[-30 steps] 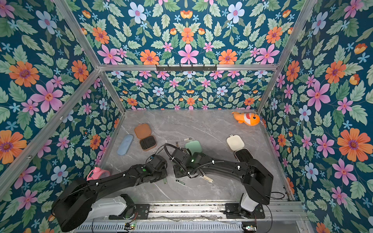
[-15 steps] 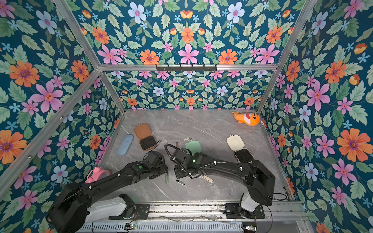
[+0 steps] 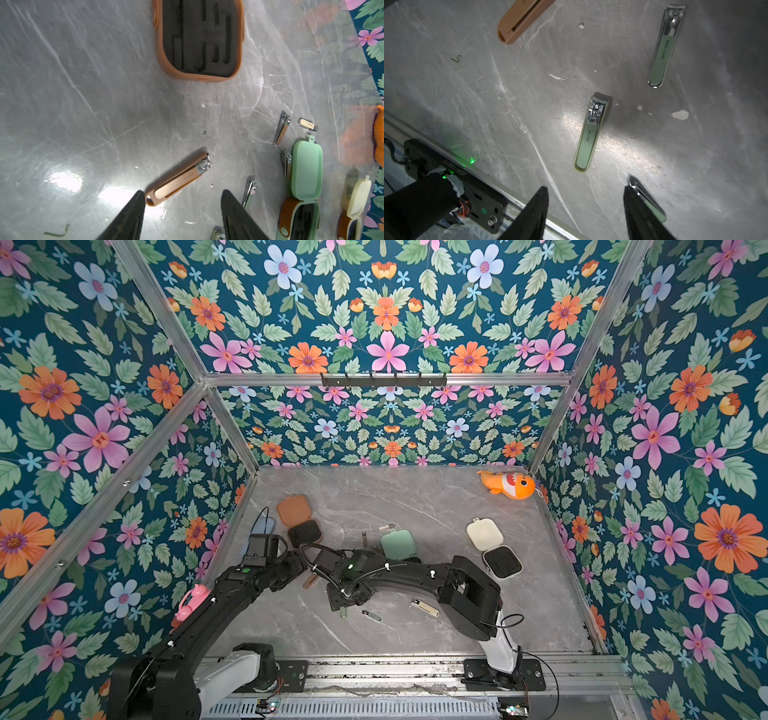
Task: Organize nail clipper sets
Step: Pick up the nail clipper from the center of the board.
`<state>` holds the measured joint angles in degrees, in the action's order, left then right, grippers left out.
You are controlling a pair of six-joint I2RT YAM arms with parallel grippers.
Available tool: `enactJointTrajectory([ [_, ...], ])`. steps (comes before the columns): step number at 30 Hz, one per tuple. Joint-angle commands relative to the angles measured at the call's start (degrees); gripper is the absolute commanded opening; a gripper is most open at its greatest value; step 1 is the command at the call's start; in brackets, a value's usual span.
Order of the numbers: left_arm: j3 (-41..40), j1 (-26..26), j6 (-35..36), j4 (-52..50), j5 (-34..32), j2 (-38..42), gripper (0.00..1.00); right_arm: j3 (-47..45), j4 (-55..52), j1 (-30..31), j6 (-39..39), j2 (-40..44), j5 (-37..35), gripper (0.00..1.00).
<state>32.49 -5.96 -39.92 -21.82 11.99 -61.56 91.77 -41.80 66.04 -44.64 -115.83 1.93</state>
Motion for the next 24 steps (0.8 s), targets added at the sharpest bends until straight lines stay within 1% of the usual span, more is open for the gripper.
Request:
enactJointTrajectory([
  [1, -0.83, 2.88, 4.25, 2.11, 6.06, -0.23, 0.62, 2.02, -3.96, 0.05, -3.66, -2.53, -0.4, 0.57],
  [6, -2.11, 4.67, 5.46, 2.91, 8.71, 0.03, 0.61, 5.93, -5.73, 0.06, -3.86, -7.0, 0.12, 0.53],
  [10, -2.99, 5.15, 5.39, 3.54, 10.19, 0.72, 0.61, 8.43, -6.92, 0.05, -3.86, -10.02, -0.22, 0.52],
  [18, -3.87, 5.33, 5.2, 3.97, 11.12, 2.24, 0.61, 12.15, -9.28, -0.03, -3.78, -14.65, -1.39, 0.45],
  [24, -4.35, 5.31, 5.03, 3.62, 11.13, 3.65, 0.6, 12.6, -9.93, -0.05, -3.27, -15.87, -2.82, 0.38],
])
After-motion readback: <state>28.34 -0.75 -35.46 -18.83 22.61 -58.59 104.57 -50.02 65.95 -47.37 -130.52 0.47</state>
